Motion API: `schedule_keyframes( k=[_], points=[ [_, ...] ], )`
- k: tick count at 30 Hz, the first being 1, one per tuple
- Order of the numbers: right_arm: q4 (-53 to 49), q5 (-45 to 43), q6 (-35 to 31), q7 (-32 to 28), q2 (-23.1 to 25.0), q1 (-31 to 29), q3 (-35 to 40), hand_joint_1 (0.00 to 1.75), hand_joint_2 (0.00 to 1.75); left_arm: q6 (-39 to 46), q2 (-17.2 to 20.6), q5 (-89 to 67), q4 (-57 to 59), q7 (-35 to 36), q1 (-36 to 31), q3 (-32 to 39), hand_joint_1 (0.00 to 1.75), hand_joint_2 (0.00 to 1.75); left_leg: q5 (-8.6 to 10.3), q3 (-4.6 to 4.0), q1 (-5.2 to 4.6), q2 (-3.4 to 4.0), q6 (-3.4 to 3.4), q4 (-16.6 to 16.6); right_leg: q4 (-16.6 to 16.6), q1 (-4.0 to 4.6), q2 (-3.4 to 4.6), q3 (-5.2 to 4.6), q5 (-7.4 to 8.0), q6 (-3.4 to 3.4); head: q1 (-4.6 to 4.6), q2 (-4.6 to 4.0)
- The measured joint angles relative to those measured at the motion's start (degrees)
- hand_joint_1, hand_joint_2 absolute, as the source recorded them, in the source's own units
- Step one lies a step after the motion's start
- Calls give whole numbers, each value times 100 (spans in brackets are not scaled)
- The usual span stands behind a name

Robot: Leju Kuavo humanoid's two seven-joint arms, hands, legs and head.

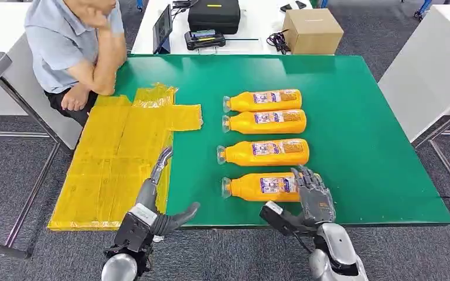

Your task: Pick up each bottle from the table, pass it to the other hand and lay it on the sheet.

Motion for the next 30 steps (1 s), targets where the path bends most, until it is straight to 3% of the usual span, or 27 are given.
schedule_keyframes(
  k=[7, 30],
  points=[
    [704, 181, 41, -28, -112, -355, -201, 0, 175, -66, 0, 116, -37, -20, -26, -79, 0, 175, 0, 3, 0, 1, 0, 0, 0, 0, 0, 1, 0, 0, 0, 0],
    [1016, 216, 46, 22, 15, -559, -133, 0, 175, -116, 2, 120, -35, -24, -28, -140, 0, 175, 0, 15, 0, 3, 0, 0, 0, 1, 1, 13, 1, 0, 0, 0]
  ],
)
